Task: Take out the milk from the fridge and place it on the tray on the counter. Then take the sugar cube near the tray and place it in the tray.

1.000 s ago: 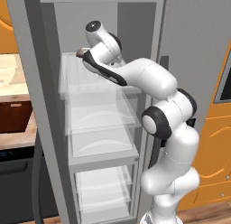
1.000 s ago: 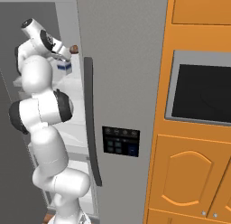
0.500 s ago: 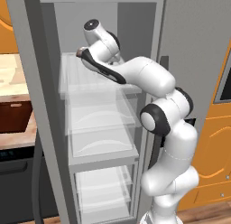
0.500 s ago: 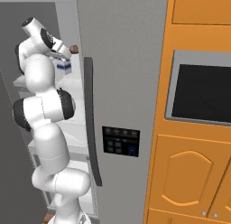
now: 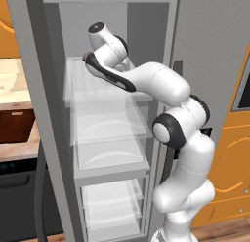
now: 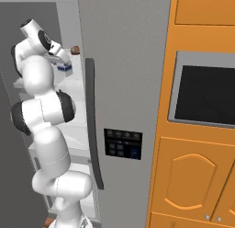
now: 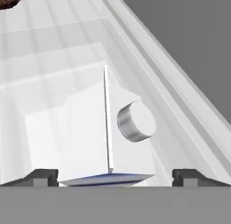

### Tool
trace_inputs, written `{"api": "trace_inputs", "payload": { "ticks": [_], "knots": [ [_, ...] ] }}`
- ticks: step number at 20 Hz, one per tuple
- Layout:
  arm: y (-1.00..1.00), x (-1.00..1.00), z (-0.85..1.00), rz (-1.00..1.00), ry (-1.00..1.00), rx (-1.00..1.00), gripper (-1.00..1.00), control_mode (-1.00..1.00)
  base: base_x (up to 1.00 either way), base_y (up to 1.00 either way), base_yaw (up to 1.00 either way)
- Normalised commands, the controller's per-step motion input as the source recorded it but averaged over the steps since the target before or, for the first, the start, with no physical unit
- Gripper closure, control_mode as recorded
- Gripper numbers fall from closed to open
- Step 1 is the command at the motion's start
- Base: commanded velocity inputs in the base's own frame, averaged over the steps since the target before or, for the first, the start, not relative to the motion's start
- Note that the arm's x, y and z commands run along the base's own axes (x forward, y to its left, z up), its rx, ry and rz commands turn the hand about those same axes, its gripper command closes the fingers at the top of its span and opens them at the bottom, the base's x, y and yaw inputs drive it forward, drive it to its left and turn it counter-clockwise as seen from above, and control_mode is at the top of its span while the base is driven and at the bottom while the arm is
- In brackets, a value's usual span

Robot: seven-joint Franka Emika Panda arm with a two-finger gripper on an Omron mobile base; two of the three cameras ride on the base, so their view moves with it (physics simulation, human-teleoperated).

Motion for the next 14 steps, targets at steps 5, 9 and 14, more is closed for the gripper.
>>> {"api": "trace_inputs", "payload": {
  "ticks": [5,9,14],
  "knots": [
    [-0.02,-0.1,-0.29,0.0,0.01,0.0,-1.0,-1.0,0.0,0.0,0.0],
    [-0.02,0.0,-0.02,0.0,-0.14,0.0,-1.0,-1.0,0.0,0.0,0.0],
    [0.0,0.07,-0.02,0.0,-0.11,0.0,-1.0,-1.0,0.0,0.0,0.0]
  ]
}}
